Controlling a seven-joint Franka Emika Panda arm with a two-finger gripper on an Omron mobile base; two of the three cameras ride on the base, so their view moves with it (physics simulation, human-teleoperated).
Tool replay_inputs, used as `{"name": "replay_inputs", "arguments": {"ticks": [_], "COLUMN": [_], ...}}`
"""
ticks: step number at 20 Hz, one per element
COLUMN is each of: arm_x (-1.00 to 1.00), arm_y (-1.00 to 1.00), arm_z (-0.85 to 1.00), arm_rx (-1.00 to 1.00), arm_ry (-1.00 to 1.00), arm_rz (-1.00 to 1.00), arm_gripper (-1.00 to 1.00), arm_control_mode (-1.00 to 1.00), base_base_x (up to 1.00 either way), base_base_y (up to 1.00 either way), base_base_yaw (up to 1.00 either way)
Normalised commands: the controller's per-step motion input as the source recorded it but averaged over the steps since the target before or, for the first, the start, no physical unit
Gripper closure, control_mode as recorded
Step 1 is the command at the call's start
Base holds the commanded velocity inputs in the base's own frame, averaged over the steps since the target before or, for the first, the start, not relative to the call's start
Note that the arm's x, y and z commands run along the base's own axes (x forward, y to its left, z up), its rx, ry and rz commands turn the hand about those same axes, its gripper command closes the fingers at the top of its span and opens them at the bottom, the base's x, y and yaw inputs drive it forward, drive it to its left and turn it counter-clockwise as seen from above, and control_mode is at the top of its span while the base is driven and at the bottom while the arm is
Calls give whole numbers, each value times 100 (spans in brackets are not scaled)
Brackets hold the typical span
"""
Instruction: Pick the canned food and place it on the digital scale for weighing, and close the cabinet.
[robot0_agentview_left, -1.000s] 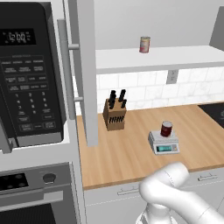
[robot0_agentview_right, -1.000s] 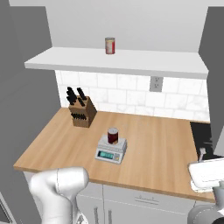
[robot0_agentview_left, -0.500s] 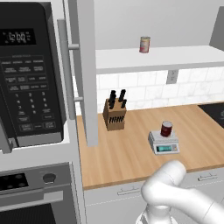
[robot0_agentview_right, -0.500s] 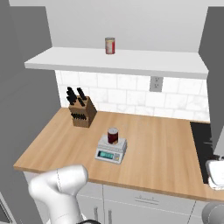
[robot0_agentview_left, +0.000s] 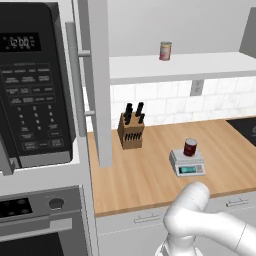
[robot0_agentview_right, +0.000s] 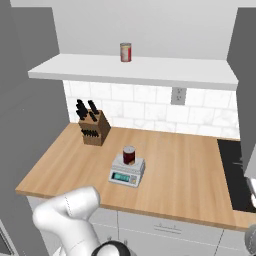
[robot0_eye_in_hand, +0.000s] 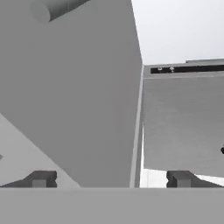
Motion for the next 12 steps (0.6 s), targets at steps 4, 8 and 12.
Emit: {"name": "replay_inputs", "arguments": {"ticks": [4, 8, 12], "arm_x": [0, 0, 0], "arm_y": [72, 100, 100], "arm_z": [74, 60, 73], "arm_rx": [-19, -31, -34], "arm_ry": [9, 10, 3], "arm_rz": [-13, -19, -20], "arm_gripper": [-100, -100, -100], "arm_control_mode": [-100, -100, -100], "base_base_x": [0, 0, 0], "base_base_y": [0, 0, 0], "base_base_yaw": [0, 0, 0]}}
